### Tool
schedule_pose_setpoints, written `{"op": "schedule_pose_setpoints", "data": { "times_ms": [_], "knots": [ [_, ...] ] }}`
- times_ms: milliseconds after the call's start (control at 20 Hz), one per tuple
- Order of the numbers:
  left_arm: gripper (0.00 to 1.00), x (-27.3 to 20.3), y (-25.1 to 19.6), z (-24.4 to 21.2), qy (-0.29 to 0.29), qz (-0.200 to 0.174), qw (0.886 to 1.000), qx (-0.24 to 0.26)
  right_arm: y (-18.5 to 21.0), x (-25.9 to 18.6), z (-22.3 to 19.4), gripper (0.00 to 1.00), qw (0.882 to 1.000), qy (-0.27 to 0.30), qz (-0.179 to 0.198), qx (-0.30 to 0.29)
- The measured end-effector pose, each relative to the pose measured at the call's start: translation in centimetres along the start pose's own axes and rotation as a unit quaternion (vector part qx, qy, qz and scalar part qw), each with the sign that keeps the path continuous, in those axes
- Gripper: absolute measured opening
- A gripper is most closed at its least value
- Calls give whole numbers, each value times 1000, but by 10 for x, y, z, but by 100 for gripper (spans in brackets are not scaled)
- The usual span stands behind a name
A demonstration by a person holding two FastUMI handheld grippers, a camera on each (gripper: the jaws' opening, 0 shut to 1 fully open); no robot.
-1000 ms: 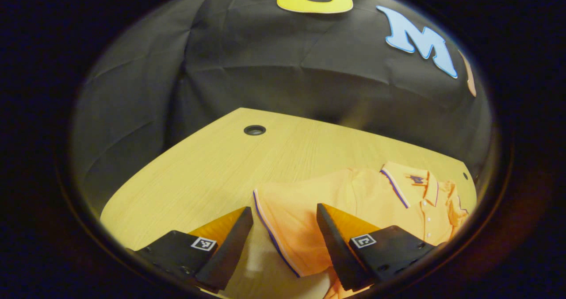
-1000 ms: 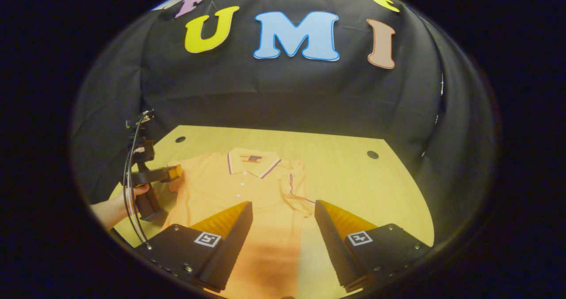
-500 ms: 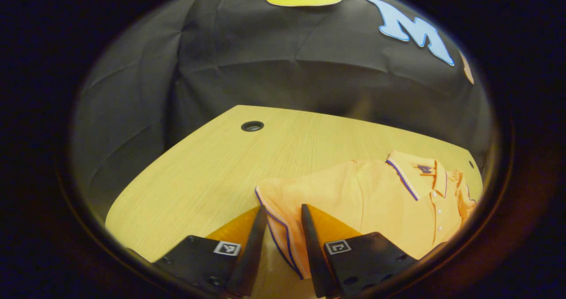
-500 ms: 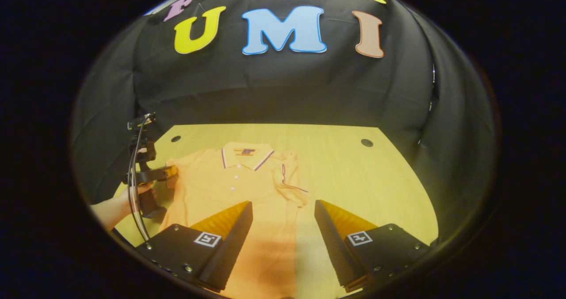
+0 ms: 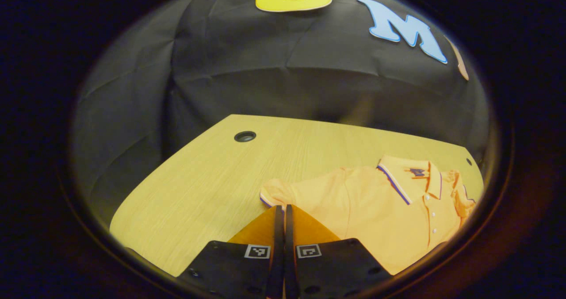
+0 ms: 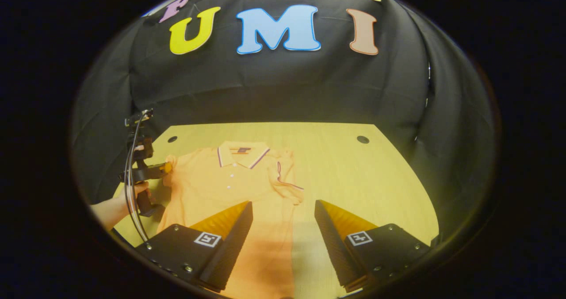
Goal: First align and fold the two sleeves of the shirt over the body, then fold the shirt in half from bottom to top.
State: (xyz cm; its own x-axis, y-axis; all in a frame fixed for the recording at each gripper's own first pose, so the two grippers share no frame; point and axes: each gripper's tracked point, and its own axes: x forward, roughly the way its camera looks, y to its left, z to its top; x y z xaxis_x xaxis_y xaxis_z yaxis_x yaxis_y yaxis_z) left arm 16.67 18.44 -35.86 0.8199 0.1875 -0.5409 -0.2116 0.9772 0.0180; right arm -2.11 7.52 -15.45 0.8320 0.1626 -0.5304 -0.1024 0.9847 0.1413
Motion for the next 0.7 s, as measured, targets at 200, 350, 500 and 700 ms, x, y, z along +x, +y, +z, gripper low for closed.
{"op": "schedule_pose_setpoints", "data": {
  "times_ms": [200,350,500,700],
  "knots": [
    [7,-15,-36,19,-15,-35,999,21,5,3,-4,88,1000,4,4,9],
    [7,-22,-67,25,-26,-64,996,48,10,5,-9,88,1000,6,3,20],
    [7,-26,-98,23,-28,-95,991,90,12,6,-21,88,999,11,-9,28],
    [8,-30,-133,10,-20,-135,982,130,16,4,-35,88,998,18,-21,52]
  ]
}}
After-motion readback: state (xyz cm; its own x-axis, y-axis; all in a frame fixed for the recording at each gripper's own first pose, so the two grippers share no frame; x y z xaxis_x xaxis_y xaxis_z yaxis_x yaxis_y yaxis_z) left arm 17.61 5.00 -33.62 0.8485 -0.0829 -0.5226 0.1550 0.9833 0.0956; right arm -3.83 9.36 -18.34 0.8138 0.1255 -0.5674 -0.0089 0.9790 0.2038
